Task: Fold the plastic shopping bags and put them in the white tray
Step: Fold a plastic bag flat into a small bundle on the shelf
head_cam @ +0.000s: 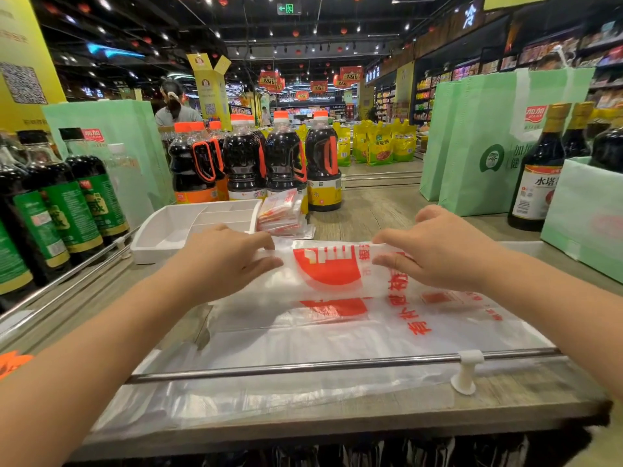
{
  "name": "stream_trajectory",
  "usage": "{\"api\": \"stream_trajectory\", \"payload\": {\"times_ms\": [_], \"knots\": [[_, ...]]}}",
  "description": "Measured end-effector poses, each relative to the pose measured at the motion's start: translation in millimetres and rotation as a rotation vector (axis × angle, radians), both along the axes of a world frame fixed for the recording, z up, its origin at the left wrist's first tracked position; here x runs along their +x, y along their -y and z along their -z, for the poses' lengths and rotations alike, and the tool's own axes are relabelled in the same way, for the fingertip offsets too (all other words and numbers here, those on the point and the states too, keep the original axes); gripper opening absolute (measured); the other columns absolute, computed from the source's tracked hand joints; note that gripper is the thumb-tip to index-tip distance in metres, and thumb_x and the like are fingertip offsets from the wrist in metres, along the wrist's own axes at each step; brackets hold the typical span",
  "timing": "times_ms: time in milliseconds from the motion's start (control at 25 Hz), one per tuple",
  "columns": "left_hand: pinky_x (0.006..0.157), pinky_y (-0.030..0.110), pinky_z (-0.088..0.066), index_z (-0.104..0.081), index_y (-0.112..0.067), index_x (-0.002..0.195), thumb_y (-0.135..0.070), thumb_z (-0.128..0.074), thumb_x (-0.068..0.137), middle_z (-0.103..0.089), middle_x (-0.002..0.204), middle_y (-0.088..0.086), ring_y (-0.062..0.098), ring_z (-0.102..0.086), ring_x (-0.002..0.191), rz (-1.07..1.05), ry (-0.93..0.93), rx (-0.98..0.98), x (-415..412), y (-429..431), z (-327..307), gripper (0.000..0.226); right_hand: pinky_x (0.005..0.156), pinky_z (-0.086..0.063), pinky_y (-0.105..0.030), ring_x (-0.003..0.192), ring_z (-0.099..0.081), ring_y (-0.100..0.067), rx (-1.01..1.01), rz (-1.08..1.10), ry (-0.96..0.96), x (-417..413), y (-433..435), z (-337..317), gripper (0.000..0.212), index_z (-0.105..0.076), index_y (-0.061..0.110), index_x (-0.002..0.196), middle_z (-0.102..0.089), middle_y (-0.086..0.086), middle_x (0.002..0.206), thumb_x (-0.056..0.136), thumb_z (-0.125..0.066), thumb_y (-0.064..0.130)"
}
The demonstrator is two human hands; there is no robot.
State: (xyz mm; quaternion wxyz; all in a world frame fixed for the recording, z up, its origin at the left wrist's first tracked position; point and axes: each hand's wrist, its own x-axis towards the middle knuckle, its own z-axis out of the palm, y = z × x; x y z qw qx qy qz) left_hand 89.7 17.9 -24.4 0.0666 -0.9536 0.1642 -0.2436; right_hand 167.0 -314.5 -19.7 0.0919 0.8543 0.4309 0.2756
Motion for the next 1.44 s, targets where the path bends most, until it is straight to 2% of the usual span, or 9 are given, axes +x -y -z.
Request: {"api": "stream_trajectory", "payload": {"times_ms": [80, 160, 360, 560, 800, 960, 1200, 1320, 1440], "knots": [[0.084, 0.032, -0.039, -0.055, -0.03, 0.121, -0.067, -0.028, 0.094, -0.069, 0.098, -0.01, 0.02, -0.061, 0.082, -0.022, -0.036, 0.046, -1, 8, 7, 0.054, 0.104, -0.033, -0.038, 0.083, -0.064, -0.017, -0.049, 0.063, -0.014, 1, -6, 6, 0.073, -0.047, 0.031, 0.131, -0.069, 0.007, 0.084, 0.092, 0.003, 0.069], [0.085, 0.031, -0.035, -0.05, -0.03, 0.129, -0.059, -0.032, 0.097, -0.063, 0.12, -0.007, 0.02, -0.061, 0.095, -0.046, -0.111, 0.023, -2, 11, 10, 0.047, 0.106, -0.031, -0.039, 0.103, -0.062, -0.015, -0.055, 0.1, -0.056, 1, -11, 10, 0.08, -0.04, 0.032, 0.14, -0.068, 0.009, 0.11, 0.088, 0.007, 0.07], [0.097, 0.034, -0.043, -0.048, -0.032, 0.137, -0.067, -0.019, 0.092, -0.052, 0.133, -0.007, 0.017, -0.055, 0.114, -0.062, -0.336, -0.086, -2, 12, 17, 0.064, 0.098, -0.039, -0.038, 0.117, -0.055, -0.018, -0.067, 0.193, -0.21, -2, -10, 21, 0.073, -0.028, 0.033, 0.151, -0.057, 0.004, 0.129, 0.092, -0.002, 0.068], [0.113, 0.036, -0.032, -0.033, -0.034, 0.152, -0.071, -0.013, 0.09, -0.04, 0.149, -0.009, 0.014, -0.041, 0.135, -0.06, -0.46, -0.118, -3, 15, 18, 0.074, 0.101, -0.039, -0.04, 0.125, -0.049, -0.021, -0.012, 0.224, -0.345, -3, -9, 26, 0.078, -0.032, 0.034, 0.15, -0.052, 0.002, 0.135, 0.089, 0.0, 0.07], [0.119, 0.026, -0.009, -0.015, -0.04, 0.157, -0.062, -0.019, 0.099, -0.016, 0.164, -0.013, 0.008, -0.015, 0.15, -0.041, -0.61, -0.076, -5, 16, 27, 0.062, 0.106, -0.037, -0.042, 0.129, -0.045, -0.02, -0.06, 0.237, -0.474, -9, -9, 33, 0.06, -0.044, 0.03, 0.141, -0.048, 0.001, 0.142, 0.099, -0.014, 0.061], [0.117, 0.021, 0.005, -0.004, -0.042, 0.157, -0.057, -0.017, 0.102, 0.002, 0.165, -0.019, 0.0, 0.003, 0.15, -0.013, -0.678, -0.091, -5, 17, 29, 0.058, 0.122, -0.016, -0.031, 0.149, -0.019, -0.011, -0.046, 0.197, -0.59, -12, -11, 34, 0.061, -0.024, 0.03, 0.157, -0.02, 0.009, 0.164, 0.103, -0.019, 0.056], [0.12, 0.027, 0.013, 0.011, -0.046, 0.153, -0.068, -0.009, 0.091, 0.017, 0.163, -0.019, -0.003, 0.018, 0.147, -0.018, -0.758, -0.084, -5, 16, 34, 0.069, 0.115, 0.005, -0.016, 0.15, 0.001, 0.0, -0.031, 0.169, -0.797, -11, -12, 38, 0.064, -0.008, 0.033, 0.159, -0.001, 0.016, 0.166, 0.101, -0.017, 0.059], [0.122, 0.034, 0.012, 0.012, -0.048, 0.153, -0.078, -0.012, 0.084, 0.018, 0.163, -0.016, 0.001, 0.017, 0.149, -0.049, -0.764, -0.049, -7, 14, 32, 0.079, 0.116, 0.005, -0.019, 0.151, 0.003, -0.003, -0.027, 0.237, -0.816, -6, -1, 38, 0.067, -0.005, 0.03, 0.16, 0.003, 0.013, 0.166, 0.101, -0.019, 0.06], [0.123, 0.034, -0.006, -0.006, -0.045, 0.157, -0.077, -0.02, 0.086, -0.002, 0.166, -0.014, 0.009, -0.008, 0.152, -0.088, -0.684, 0.001, -10, 8, 21, 0.079, 0.119, 0.003, -0.023, 0.152, 0.0, -0.004, -0.039, 0.249, -0.776, -2, 7, 36, 0.076, -0.006, 0.034, 0.159, 0.001, 0.014, 0.166, 0.094, -0.019, 0.07]]}}
